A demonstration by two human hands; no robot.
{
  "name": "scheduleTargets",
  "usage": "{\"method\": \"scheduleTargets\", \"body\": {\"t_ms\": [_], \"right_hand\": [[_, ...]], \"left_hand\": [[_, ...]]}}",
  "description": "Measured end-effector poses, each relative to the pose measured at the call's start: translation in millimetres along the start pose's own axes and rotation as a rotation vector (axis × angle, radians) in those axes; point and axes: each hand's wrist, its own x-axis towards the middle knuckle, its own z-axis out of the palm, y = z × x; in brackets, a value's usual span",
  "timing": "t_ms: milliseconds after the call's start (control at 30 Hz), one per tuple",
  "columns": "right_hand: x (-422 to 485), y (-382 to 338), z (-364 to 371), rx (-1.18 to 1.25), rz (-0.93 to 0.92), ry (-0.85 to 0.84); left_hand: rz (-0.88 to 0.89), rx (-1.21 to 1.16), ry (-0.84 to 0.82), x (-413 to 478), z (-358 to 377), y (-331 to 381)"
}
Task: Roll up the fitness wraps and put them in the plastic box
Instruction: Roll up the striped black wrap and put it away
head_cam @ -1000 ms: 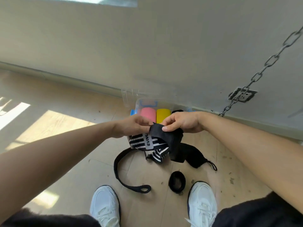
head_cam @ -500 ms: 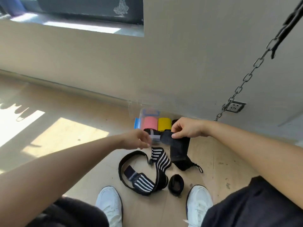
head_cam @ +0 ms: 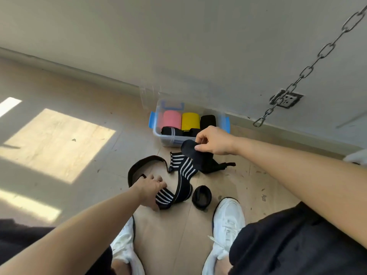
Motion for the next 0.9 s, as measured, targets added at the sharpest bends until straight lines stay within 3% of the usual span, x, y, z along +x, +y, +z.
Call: {"method": "scheduleTargets", "body": {"t_ms": [200,300,500,633,900], "right_hand": [[2.0,15.3,4.6,0.021,0.036,0.014],[2.8,12.1,4.1,0.006,0.045,0.002],[-0.6,-2.3,2.6,-0.013,0.035,-0.025],[-7.3,-16.5,-7.9,0.051,-0.015,-0.038],[-34.0,-48.4,-43.8,0.136,-0.130,-0.251]], "left_hand": [[0.037,-0.275,0.117,4.8,19.6,-10.5],[0.001,-0.499,0.183,3.7,8.3,-14.8],[-0.030,-0.689,0.325,-6.3,-22.9,-19.3],[0.100,-0.690,0.335,-23.0,-71.2,-20.8],[0.369,-0.649,0.373,-106.4,-181.3,-21.0]]}}
